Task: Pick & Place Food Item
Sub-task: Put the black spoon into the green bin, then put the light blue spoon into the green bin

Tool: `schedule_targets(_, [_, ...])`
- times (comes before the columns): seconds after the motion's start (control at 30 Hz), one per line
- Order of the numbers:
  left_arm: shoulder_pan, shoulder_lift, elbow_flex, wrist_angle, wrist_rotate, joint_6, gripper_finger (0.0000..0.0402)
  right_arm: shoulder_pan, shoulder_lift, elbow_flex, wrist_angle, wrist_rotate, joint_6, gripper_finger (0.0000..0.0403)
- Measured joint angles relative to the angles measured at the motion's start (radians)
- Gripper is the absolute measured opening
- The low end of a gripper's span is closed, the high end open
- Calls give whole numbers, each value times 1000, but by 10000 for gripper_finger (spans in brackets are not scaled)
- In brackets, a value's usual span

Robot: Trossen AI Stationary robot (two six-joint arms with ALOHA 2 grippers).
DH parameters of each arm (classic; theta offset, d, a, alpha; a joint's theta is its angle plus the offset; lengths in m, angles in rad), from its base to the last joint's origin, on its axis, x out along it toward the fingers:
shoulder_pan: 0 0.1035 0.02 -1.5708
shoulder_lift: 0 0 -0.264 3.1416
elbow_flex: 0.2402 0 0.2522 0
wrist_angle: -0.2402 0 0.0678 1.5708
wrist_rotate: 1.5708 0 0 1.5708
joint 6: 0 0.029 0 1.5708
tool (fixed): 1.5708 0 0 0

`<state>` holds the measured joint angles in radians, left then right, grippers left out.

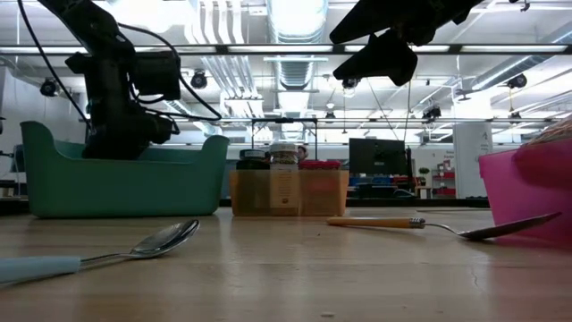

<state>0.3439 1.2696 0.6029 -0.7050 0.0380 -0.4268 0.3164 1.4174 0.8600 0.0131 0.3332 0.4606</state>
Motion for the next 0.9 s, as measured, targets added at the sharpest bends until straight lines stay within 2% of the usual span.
schedule_targets(0.27, [0, 0, 14, -12, 27, -30, 136, 0, 0, 0, 0, 0, 0, 299])
schedule_targets(0.4, [0, 0, 38, -61, 34, -70, 173, 0, 0, 0, 0, 0, 0, 299])
schedule_targets(0.67, [-15, 0, 181, -296, 34, -82, 184, 0, 0, 0, 0, 0, 0, 299])
schedule_targets(0.9, [-120, 0, 330, -342, 32, -99, 183, 0, 0, 0, 0, 0, 0, 299])
